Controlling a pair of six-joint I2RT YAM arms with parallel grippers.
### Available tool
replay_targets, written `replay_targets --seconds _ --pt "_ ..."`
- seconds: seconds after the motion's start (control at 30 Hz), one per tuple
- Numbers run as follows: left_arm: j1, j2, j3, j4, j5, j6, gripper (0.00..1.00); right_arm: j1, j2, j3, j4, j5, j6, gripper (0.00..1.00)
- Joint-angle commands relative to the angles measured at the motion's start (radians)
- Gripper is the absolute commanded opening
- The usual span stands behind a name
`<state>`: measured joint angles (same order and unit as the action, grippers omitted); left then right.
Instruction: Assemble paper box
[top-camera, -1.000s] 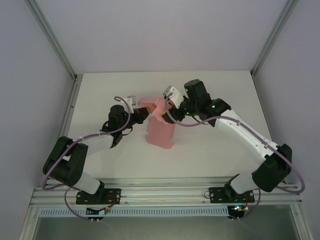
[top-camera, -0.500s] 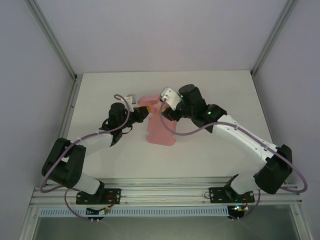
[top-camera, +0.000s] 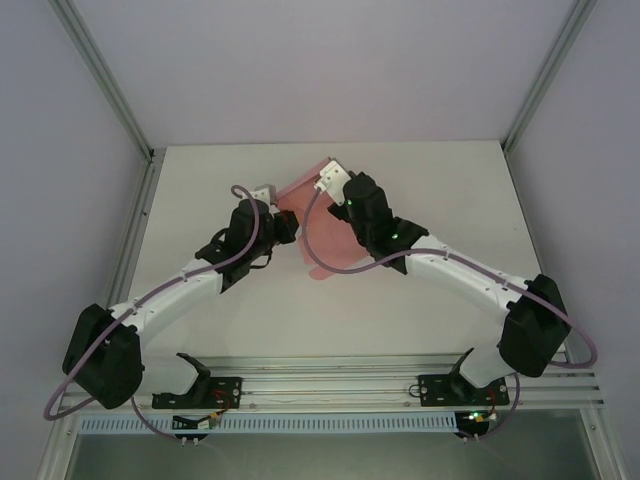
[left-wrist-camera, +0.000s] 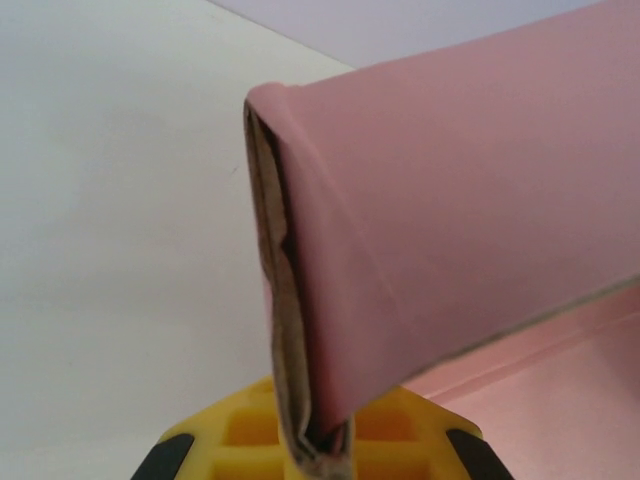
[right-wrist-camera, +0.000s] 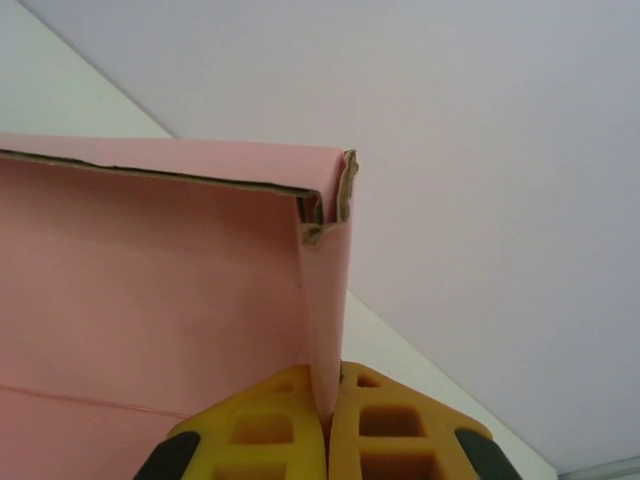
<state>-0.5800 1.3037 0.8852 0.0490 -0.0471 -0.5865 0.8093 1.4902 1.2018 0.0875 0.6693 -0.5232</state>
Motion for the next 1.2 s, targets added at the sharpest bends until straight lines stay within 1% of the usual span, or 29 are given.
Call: replay_targets --seconds 0.0,0.1,0.17,0.2,0.3,0.37,0.43,0.5,0.53,0.57,0.6,0.63,0.7,0.73,0.77,0.8,0.83,0.9,0.93,1.0,1.03,1.07,1.1,1.13,1.17 --pt "-0.045 -0.047 0.057 -0.109 -0.038 -0.076 0.0 -0.002 0.029 -0.014 0.143 0.12 -0.077 0.0" --pt "-0.075 -0.074 0.072 -0.163 -0.109 -0.164 0.0 -0.009 0.051 -0.027 0.201 0.174 -0.119 0.0" --pt "-0.084 -0.084 0.089 -0.225 -0.147 -0.236 0.0 -0.022 0.067 -0.023 0.2 0.202 -0.111 0.0" --pt "-0.09 -0.084 0.104 -0.267 -0.171 -0.266 0.0 -0.03 0.076 -0.018 0.19 0.218 -0.107 0.0" --pt "-0.104 -0.05 0.181 -0.442 -0.249 -0.343 0.0 -0.053 0.117 -0.011 0.254 0.302 -0.13 0.0" --pt "-0.11 -0.017 0.224 -0.497 -0.261 -0.363 0.0 -0.067 0.171 -0.007 0.386 0.371 -0.216 0.0" --pt "-0.117 0.002 0.24 -0.499 -0.26 -0.379 0.0 -0.075 0.218 0.008 0.508 0.441 -0.331 0.0" --pt "-0.123 0.016 0.246 -0.49 -0.251 -0.389 0.0 -0.082 0.239 0.008 0.54 0.446 -0.395 0.0" --pt "-0.127 0.023 0.251 -0.489 -0.25 -0.391 0.0 -0.088 0.243 0.013 0.555 0.443 -0.384 0.0" --pt "-0.13 0.029 0.255 -0.491 -0.254 -0.391 0.0 -0.095 0.238 0.021 0.481 0.439 -0.34 0.0" --pt "-0.133 0.033 0.257 -0.494 -0.264 -0.39 0.0 -0.102 0.226 0.03 0.387 0.424 -0.264 0.0" --pt "-0.135 0.037 0.259 -0.503 -0.274 -0.394 0.0 -0.109 0.203 0.044 0.235 0.378 -0.141 0.0" --pt "-0.134 0.04 0.257 -0.504 -0.284 -0.395 0.0 -0.128 0.156 0.085 -0.073 0.232 0.111 0.0" --pt "-0.135 0.041 0.257 -0.507 -0.289 -0.397 0.0 -0.144 0.132 0.1 -0.174 0.147 0.213 0.0" --pt "-0.135 0.039 0.258 -0.502 -0.286 -0.393 0.0 -0.151 0.115 0.097 -0.201 0.1 0.255 0.0" --pt "-0.135 0.04 0.258 -0.499 -0.287 -0.388 0.0 -0.152 0.101 0.081 -0.199 0.075 0.264 0.0" --pt "-0.135 0.04 0.258 -0.494 -0.289 -0.385 0.0 -0.152 0.087 0.078 -0.207 0.023 0.266 0.0" --pt "-0.135 0.04 0.253 -0.472 -0.288 -0.361 0.0 -0.156 0.062 0.068 -0.263 -0.054 0.327 0.06" --pt "-0.135 0.043 0.254 -0.461 -0.288 -0.337 0.0 -0.159 0.045 0.074 -0.307 -0.119 0.36 0.12" --pt "-0.135 0.046 0.257 -0.456 -0.301 -0.298 0.0 -0.164 0.002 0.066 -0.353 -0.257 0.407 0.3" --pt "-0.135 0.047 0.259 -0.455 -0.313 -0.275 0.0 -0.166 -0.029 0.052 -0.36 -0.346 0.412 0.45" --pt "-0.134 0.048 0.264 -0.466 -0.325 -0.27 0.0 -0.166 -0.058 0.034 -0.353 -0.402 0.425 0.54" --pt "-0.132 0.05 0.27 -0.478 -0.33 -0.267 0.0 -0.166 -0.088 0.014 -0.335 -0.442 0.435 0.59" --pt "-0.132 0.052 0.273 -0.475 -0.327 -0.252 0.0 -0.166 -0.12 -0.009 -0.313 -0.478 0.437 0.73" --pt "-0.13 0.055 0.275 -0.474 -0.323 -0.241 0.0 -0.165 -0.146 -0.028 -0.299 -0.513 0.437 0.83"
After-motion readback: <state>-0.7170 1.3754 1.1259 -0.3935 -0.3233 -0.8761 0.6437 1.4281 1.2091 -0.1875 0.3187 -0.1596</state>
